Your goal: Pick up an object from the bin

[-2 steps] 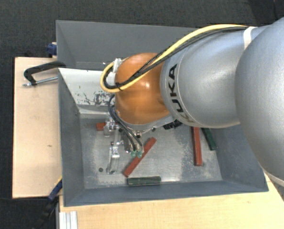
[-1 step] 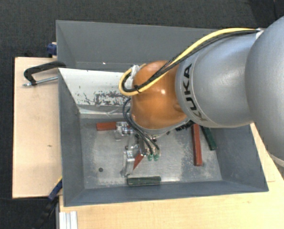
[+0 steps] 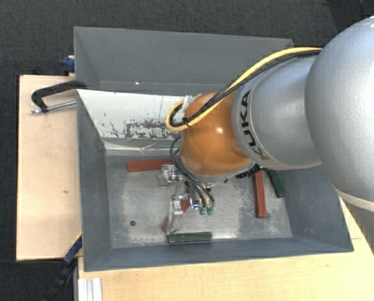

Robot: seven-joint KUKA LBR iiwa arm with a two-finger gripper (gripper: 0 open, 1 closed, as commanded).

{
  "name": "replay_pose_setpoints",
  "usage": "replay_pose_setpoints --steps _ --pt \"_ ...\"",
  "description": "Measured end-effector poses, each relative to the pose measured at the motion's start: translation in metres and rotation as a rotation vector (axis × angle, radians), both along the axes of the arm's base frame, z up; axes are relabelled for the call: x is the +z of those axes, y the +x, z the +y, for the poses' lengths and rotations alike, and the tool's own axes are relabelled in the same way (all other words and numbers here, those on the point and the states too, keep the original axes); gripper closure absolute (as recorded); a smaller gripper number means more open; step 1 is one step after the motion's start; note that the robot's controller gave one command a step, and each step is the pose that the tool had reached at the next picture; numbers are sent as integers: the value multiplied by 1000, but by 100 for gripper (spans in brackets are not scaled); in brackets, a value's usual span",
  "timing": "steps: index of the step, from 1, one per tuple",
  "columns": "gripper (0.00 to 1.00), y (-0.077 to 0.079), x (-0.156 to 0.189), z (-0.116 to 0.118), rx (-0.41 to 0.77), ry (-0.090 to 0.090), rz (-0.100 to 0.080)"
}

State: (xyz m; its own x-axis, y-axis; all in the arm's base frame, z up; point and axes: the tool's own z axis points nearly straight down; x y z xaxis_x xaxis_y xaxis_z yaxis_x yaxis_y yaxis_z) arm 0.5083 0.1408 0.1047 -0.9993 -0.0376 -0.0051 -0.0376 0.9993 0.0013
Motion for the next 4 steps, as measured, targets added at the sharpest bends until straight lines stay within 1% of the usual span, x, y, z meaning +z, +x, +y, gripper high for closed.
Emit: replay_pose_setpoints --steps 1,2,3,4 --pt "0 12 -21 -14 -18 -1 11" --pt "100 15 -34 -45 298 -1 5" --pt "100 15 -34 -45 298 -1 5" --pt "100 33 118 -55 322 -1 -2"
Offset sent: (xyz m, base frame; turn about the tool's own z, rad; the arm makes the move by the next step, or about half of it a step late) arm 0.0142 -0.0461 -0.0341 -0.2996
